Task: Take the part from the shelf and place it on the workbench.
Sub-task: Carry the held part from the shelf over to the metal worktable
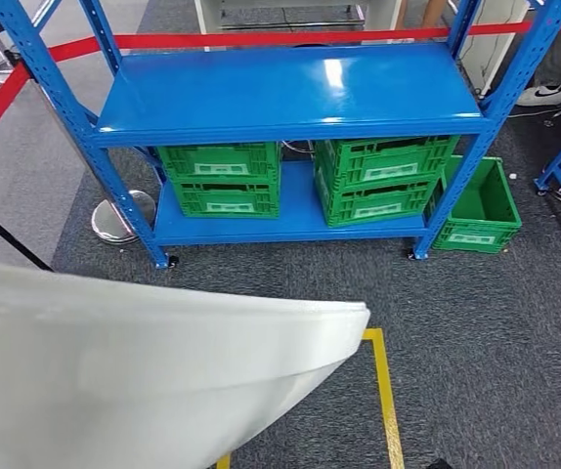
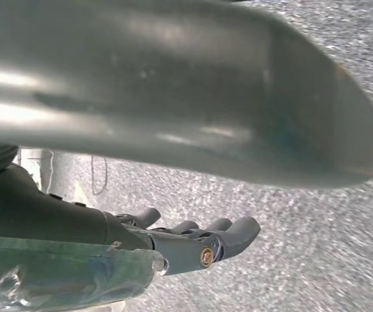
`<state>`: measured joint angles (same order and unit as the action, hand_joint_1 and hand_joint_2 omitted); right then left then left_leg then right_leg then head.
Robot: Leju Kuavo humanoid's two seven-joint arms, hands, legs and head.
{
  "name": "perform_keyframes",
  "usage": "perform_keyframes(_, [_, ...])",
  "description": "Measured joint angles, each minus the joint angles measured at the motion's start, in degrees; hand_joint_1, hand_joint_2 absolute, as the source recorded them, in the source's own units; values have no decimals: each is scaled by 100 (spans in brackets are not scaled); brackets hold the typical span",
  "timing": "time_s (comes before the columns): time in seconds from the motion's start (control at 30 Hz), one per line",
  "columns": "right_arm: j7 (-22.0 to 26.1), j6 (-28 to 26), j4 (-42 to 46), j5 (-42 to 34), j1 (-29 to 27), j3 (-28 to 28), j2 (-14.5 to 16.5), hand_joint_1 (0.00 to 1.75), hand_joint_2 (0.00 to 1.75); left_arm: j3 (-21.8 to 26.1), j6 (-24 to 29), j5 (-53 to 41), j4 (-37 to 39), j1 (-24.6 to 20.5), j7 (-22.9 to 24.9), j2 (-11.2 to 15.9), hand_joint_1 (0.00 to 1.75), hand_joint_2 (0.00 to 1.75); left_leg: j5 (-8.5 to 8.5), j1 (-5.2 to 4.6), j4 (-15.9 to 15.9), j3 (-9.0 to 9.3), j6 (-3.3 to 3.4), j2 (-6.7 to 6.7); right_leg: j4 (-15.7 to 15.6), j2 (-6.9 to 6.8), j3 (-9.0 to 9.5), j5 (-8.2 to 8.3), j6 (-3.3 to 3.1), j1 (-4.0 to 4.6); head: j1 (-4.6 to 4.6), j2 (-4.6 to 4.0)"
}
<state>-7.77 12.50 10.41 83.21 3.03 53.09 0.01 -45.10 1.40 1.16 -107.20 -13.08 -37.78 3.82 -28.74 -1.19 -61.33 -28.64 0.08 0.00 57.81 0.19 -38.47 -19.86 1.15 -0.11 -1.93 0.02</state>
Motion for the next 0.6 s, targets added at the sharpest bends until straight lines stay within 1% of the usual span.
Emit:
perform_keyframes(0.03, [5,-1,-1,0,-1,2,0,0,0,-2,-2,0,-1,-24,1,-1,175,175,-82,-13,358,223,18,-2,-12,0,-31,69,24,2,-3,1])
perform_keyframes(0.07, [17,-2,-1,-1,-4,3,0,0,0,-3,-3,0,-1,-41,1,-1,175,175,-146,-25,588,340,29,-5,-36,0,-52,142,54,-1,-1,1])
perform_keyframes(0.1, [39,-3,-1,-1,-11,4,-1,0,0,-3,-4,0,-1,-53,2,2,175,175,-139,-27,707,350,39,-7,-73,0,-70,229,89,-2,2,1])
perform_keyframes(0.13, [71,-1,-1,-1,-18,4,-1,0,0,-4,-6,0,-1,-60,2,5,175,175,-72,-25,707,291,55,-5,-99,1,-94,251,123,-11,8,1])
perform_keyframes(0.17, [98,6,-1,1,-26,4,0,0,0,-4,-7,0,-1,-64,3,8,175,175,-2,-16,714,238,85,-1,-51,2,-135,157,159,-16,10,1])
perform_keyframes(0.2, [120,17,-1,3,-34,5,0,0,0,-5,-8,1,-1,-68,3,9,175,175,72,-4,722,180,115,5,106,2,-196,-50,190,-20,3,1])
perform_keyframes(0.23, [133,33,-1,5,-34,5,0,0,0,-5,-9,1,-1,-71,3,8,175,175,135,3,721,121,137,11,394,1,-276,-356,216,-30,-5,2])
perform_keyframes(0.27, [139,54,-1,7,-32,6,1,0,0,-6,-9,2,-1,-71,3,8,175,175,192,3,718,60,153,14,752,0,-357,-652,239,-34,-15,2])
perform_keyframes(0.3, [150,74,-1,8,-28,7,1,0,0,-7,-9,2,-1,-70,3,9,175,175,243,1,715,4,157,18,1107,0,-422,-866,256,-37,-20,2])
perform_keyframes(0.33, [166,92,-1,9,-26,7,1,0,0,-7,-9,2,-1,-70,3,12,175,175,290,0,708,-54,158,20,1406,0,-460,-976,271,-38,-21,2])
perform_keyframes(0.37, [189,105,-1,9,-25,7,2,0,0,-8,-9,-1,-1,-69,3,15,175,175,336,-1,699,-116,155,21,1588,-1,-446,-966,281,-40,-21,2])
perform_keyframes(0.4, [216,108,-1,9,-25,7,0,0,0,-8,-11,-5,-2,-69,3,20,175,175,383,0,682,-189,149,22,1636,-1,-360,-864,288,-42,-22,2])
perform_keyframes(0.43, [245,102,-1,9,-23,7,-5,0,0,-9,-14,-13,-3,-70,3,23,175,175,431,1,658,-272,139,21,1539,-1,-193,-714,292,-44,-22,2])
perform_keyframes(0.47, [280,90,-1,9,-16,7,-14,0,0,-9,-17,-23,-7,-70,2,27,175,175,477,4,628,-356,122,19,1272,-1,67,-581,294,-49,-22,2])
perform_keyframes(0.5, [318,73,0,10,-3,7,-22,0,0,-10,-21,-37,-21,-70,0,31,175,175,515,-3,595,-436,100,16,874,0,389,-563,293,-50,-25,1])
perform_keyframes(0.53, [361,49,1,10,12,6,-30,0,0,-11,-22,-51,-43,-71,-3,36,175,175,545,-12,566,-499,75,13,470,7,670,-624,271,-49,-23,1])
perform_keyframes(0.57, [405,26,1,7,25,5,-36,0,0,-13,-23,-65,-69,-74,-5,42,175,175,579,-23,544,-544,49,12,159,13,862,-717,241,-47,-19,1])
perform_keyframes(0.6, [439,1,2,-4,31,5,-39,0,0,-18,-24,-77,-99,-74,-7,48,175,175,614,-33,534,-575,28,12,-21,19,948,-799,200,-39,-16,0])
